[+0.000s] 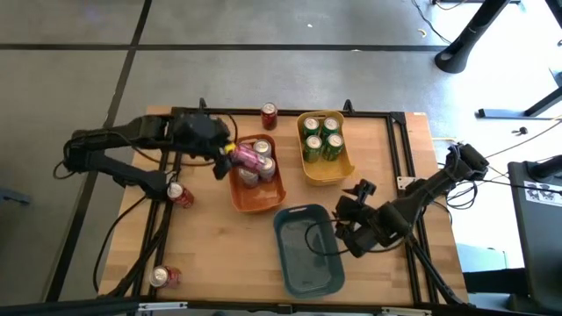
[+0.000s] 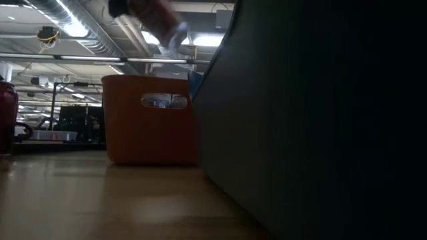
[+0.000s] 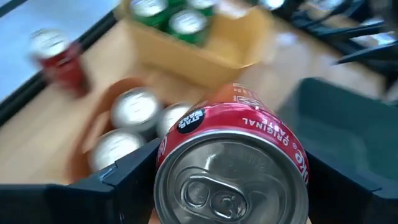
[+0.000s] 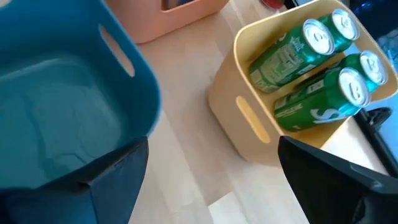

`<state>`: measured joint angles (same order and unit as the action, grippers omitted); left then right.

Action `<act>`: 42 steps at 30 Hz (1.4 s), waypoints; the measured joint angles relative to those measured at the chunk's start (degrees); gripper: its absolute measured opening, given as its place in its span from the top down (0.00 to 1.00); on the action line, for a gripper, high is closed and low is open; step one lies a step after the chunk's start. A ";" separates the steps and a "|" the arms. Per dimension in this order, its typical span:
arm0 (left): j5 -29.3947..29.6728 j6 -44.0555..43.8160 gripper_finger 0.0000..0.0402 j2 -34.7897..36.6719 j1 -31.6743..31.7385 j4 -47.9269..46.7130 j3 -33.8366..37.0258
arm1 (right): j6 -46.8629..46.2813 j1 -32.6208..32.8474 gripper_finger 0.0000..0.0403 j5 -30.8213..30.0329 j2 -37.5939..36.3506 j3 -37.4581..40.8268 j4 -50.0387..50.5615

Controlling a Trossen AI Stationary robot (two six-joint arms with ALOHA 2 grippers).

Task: Sort soda cans
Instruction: Put the red soda can into the blue bin

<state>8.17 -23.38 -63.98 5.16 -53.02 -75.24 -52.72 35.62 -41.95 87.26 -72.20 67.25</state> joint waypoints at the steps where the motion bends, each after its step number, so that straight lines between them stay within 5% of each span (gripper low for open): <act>1: 0.21 -0.39 0.24 -0.21 -1.59 1.42 -0.01 | -1.08 0.66 0.11 0.00 0.00 0.00 0.26; 11: 3.46 -2.80 0.25 -5.58 -13.80 10.77 -0.07 | -5.74 3.88 0.11 -0.02 0.00 0.00 0.22; 23: 3.88 -4.73 0.25 -14.22 -21.25 20.94 -0.29 | -7.66 6.16 0.11 1.04 0.00 0.00 -0.18; 42: 6.02 4.25 0.25 -36.18 -23.88 13.44 -22.31 | -7.44 6.00 0.11 0.50 0.00 0.00 0.52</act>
<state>14.20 -19.14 -100.16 -18.72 -39.58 -97.55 -60.16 41.63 -41.45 87.26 -72.20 67.77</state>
